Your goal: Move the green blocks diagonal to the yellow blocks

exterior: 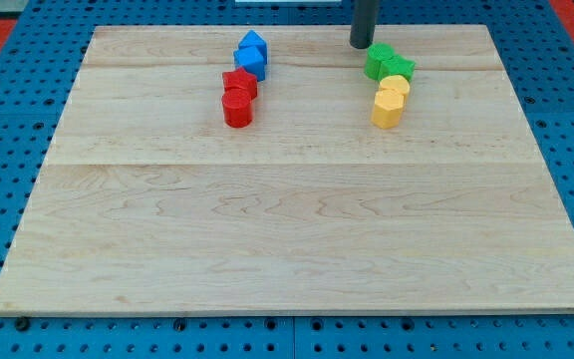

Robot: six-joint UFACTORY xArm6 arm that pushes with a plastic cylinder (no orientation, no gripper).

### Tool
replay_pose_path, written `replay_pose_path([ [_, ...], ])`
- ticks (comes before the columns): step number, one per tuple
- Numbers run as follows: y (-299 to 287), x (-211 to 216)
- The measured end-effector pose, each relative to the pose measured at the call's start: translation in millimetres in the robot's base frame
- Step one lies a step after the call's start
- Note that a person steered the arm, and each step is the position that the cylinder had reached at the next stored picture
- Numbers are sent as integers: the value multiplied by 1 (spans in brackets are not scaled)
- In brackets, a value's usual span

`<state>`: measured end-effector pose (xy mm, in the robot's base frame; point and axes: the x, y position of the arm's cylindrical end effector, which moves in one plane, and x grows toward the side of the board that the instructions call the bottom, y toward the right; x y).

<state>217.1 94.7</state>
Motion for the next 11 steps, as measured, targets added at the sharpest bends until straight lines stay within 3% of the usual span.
replay_pose_path([
  [4,-42,13],
  [9,51,59],
  [11,49,21],
])
